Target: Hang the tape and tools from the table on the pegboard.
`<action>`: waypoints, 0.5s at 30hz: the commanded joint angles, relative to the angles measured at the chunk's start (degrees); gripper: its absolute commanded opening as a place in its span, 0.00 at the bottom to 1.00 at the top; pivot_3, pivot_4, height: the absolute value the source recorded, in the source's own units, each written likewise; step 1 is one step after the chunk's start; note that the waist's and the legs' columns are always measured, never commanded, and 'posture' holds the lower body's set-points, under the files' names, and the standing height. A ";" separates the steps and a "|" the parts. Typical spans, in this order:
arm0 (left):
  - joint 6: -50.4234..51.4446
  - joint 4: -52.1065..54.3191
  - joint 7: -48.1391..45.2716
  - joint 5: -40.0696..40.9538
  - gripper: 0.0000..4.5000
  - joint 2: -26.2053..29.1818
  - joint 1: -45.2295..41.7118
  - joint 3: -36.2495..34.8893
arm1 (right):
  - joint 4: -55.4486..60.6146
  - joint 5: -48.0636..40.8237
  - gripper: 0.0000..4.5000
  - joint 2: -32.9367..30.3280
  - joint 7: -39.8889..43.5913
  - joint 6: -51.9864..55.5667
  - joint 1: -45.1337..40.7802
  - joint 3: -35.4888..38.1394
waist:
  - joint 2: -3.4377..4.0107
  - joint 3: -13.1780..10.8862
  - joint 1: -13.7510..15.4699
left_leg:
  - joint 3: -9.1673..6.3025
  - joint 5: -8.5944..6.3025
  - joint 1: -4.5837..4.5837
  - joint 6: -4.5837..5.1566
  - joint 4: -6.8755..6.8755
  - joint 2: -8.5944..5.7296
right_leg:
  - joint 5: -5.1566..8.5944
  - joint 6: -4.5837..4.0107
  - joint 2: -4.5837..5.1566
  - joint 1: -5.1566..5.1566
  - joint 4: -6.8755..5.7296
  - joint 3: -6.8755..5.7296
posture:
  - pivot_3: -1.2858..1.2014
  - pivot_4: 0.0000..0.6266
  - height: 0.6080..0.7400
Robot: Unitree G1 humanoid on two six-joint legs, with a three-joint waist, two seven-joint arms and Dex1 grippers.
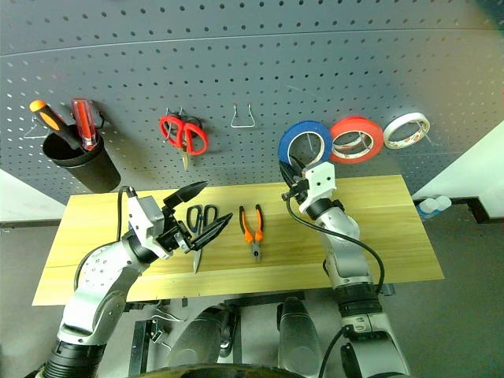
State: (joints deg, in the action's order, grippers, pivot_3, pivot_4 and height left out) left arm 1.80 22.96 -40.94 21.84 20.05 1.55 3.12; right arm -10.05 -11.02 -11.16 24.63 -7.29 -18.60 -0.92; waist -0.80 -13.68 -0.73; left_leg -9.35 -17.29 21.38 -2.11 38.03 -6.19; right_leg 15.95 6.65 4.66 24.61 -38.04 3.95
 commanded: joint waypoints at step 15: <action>-0.34 0.69 0.66 -0.38 1.00 1.20 1.58 -0.75 | 5.25 0.51 0.88 -1.11 -0.13 11.17 2.45 -0.25 | -0.02 0.01 0.09 | -0.01 -0.02 0.00 0.04 0.00 0.00 | -0.01 -0.01 0.00 0.01 0.01 0.00 | 0.55 0.33 0.85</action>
State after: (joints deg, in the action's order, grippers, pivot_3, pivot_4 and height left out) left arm 1.81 22.27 -40.33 21.48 20.63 2.25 3.14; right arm -7.17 -11.27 -11.62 24.84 1.66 -17.64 -0.57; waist -0.82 -13.66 -0.64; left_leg -9.37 -17.32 21.39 -2.07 38.02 -6.19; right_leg 15.94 6.64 4.66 24.62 -38.02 3.95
